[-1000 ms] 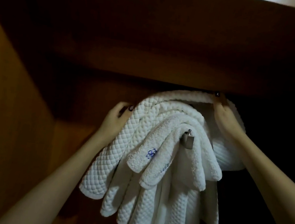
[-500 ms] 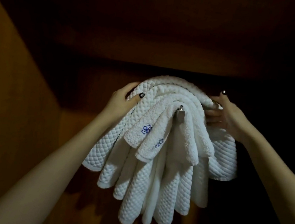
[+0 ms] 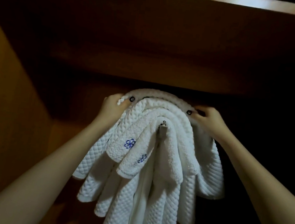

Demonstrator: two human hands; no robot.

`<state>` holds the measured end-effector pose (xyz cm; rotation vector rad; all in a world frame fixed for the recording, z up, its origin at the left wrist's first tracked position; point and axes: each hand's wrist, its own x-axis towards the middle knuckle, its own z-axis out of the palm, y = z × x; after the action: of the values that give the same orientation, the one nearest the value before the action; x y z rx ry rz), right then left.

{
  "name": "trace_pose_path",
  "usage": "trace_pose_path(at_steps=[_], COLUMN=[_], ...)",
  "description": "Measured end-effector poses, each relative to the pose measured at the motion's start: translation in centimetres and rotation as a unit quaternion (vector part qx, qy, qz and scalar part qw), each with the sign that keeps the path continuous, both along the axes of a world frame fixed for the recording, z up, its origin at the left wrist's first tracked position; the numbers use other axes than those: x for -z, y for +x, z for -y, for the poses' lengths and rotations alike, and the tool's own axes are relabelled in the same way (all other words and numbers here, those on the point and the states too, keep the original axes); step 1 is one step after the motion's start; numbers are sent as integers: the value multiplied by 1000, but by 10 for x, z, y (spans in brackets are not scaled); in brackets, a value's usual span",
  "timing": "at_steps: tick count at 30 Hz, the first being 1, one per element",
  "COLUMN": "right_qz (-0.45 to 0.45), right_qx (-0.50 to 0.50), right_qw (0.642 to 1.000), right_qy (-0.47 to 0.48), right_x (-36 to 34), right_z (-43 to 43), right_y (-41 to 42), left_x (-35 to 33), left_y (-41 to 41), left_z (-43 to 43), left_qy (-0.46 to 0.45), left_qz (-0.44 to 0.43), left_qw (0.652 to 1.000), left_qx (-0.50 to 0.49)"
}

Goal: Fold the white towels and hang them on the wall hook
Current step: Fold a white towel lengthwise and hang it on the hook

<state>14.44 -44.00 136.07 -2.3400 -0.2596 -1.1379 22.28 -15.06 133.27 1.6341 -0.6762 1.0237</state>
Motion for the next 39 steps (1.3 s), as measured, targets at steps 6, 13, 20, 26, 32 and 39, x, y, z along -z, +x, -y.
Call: trace_pose_path(at_steps=[6,13,20,26,32,39], right_qz=[89,72,17,-26,149,70], right_qx=[-53,-123,-102,-26,23,-64], right_qw=[989,975,972,978,949,951], right_qy=[108,172,209,207,277,296], right_x=[12,81,163,188,186,215], right_z=[1,17,42,32,45,41], right_y=[2,-14,-28,-20,-27,-41], left_x=[-14,56,139,147,159,218], left_y=[5,-1,-3,-11,-19,-67], left_z=[8,-14,-33,-35,-40,-3], left_qy=[26,9,-23,-18,-35,-54], left_qz=[-12,1,-71,-114,-114,43], left_qw=[999,991,987,983,988,988], left_qx=[17,136,142,142,95,-140])
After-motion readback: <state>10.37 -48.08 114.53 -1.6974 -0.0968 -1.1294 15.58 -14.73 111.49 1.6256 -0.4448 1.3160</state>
